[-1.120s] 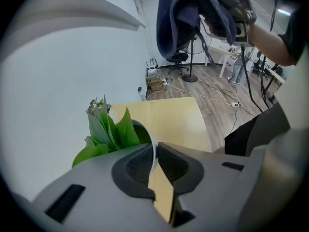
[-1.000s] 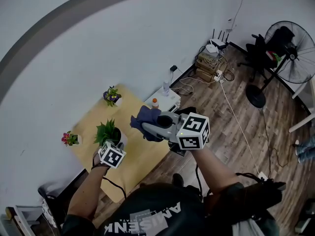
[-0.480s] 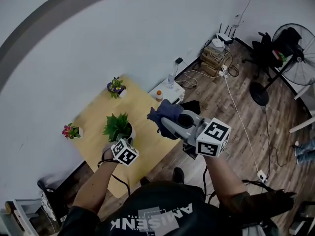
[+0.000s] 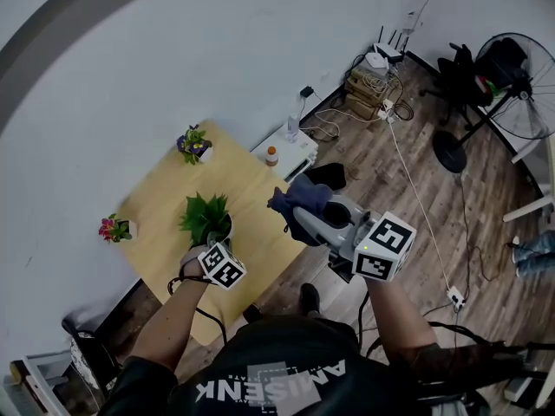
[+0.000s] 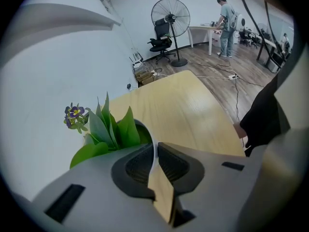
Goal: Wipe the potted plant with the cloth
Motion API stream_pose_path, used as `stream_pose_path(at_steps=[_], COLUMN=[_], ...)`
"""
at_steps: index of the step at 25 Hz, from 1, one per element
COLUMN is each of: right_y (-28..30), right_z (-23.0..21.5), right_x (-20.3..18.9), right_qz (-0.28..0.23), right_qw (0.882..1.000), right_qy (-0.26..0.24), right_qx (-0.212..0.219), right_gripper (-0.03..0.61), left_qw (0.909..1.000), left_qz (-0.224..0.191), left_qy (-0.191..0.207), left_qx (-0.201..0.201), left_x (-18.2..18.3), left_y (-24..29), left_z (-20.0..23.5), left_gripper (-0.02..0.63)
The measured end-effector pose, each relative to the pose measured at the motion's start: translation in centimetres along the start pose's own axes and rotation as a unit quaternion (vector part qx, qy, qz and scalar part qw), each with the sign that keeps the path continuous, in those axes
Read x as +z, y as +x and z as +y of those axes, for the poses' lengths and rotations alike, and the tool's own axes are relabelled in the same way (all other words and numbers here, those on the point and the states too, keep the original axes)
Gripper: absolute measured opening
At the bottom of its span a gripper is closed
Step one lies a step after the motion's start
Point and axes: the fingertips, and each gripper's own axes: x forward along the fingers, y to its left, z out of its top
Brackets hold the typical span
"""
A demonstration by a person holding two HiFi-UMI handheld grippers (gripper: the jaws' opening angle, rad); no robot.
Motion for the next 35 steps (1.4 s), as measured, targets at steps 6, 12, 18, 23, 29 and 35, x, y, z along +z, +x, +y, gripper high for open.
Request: stream_pose_path(at_steps=[6,12,18,23,29,35], right_y=[-0.2,-0.3,-0.2,0.3,1.6,2.7], right_z=[-0.3,0.1,1.0,2.8,5.0,6.7], right_x=[-0.2,0.5,2.0,3.1,4.8,6.6], right_qz=[-0.002,-0.003,-0.010,-0.009,-0.001,-0.005], right_qw=[1.000,1.000,0.999,0.997,0.992,0.989], right_qy=[0.002,-0.007,-0.031,-0.047,-0.086,-0.108], right_qx=[-0.004,0.014,0.036,0.066,0.091,0.098], right_gripper=[0.044,0.044,0.045,0.045,0.045,0.045], left_qw=[0.9996,0.9990,0.9946,0.9605,0.8776,0.8290], left_qz=[-0.010,-0.036,-0.073,-0.176,-0.304,-0.369], left_qy=[0.019,-0.023,-0.070,-0.213,-0.359,-0.372], left_qx=[0.019,0.012,0.019,0.031,0.092,0.196], left_x=[-0.2,0.9,2.0,3.7,2.9,1.7], left_y=[0.2,-1.5,-5.1,-11.5,-21.3,-31.6], left_z=[-0.4,0.0,0.0,2.0,5.3,7.3], left_gripper=[0.038,0.061,0.093,0.092,0.092,0.087])
